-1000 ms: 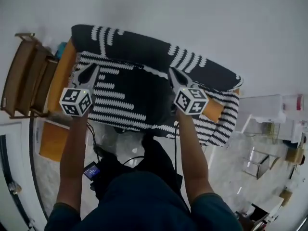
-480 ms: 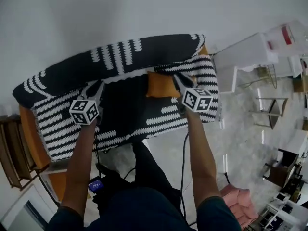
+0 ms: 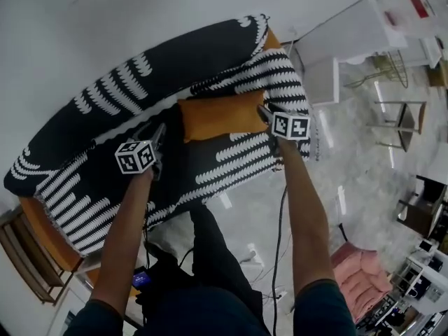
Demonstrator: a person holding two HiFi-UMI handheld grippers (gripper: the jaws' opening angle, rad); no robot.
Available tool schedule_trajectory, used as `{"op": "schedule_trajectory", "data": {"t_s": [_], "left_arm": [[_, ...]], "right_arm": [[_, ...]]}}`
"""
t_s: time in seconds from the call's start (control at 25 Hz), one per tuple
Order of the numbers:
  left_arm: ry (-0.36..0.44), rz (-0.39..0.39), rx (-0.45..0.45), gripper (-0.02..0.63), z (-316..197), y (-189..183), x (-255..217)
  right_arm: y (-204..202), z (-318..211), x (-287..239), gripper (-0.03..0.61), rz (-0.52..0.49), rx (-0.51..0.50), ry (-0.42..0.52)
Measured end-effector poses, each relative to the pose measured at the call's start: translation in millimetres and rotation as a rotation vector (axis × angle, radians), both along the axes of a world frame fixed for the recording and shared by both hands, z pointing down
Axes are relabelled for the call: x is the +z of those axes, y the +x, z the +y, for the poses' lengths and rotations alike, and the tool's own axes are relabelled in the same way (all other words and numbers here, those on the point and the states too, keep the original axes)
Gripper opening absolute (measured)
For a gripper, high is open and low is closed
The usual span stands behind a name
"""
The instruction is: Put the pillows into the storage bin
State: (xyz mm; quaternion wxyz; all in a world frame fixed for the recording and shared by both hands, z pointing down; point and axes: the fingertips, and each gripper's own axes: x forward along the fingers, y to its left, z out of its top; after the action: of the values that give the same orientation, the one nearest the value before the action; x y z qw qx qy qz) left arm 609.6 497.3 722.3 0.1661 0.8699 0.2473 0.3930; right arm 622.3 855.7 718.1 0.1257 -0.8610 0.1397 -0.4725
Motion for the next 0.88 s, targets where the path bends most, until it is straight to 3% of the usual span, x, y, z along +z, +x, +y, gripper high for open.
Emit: {"op": "schedule_trajectory", "data": {"t_s": [0.32, 0.52, 0.64, 0.76, 0.88], "left_arm": [[-0.052, -0.191, 0.007, 0.231, 45, -3, 98], [-0.044, -0.264, 0.08, 0.296, 77, -12, 141], [-0.044, -0.3, 0.126, 0.289, 95, -18, 159], [-0.059, -0.31, 0.124, 0.223, 103, -21, 163], [-0.055, -0.317, 0.129, 0.171, 106, -30, 159]], "right_arm": [[-7, 34, 107, 0.222, -0.173, -0.008, 0.023], [-8, 31, 150, 0.225, -0.214, -0.14, -0.07], [-5, 31, 163, 0.224, -0.187, -0.136, -0.101], [-9, 28, 167, 0.214, -0.176, -0.146, -0.138], [-16, 22, 164, 0.14, -0.198, -0.177, -0.175]]}}
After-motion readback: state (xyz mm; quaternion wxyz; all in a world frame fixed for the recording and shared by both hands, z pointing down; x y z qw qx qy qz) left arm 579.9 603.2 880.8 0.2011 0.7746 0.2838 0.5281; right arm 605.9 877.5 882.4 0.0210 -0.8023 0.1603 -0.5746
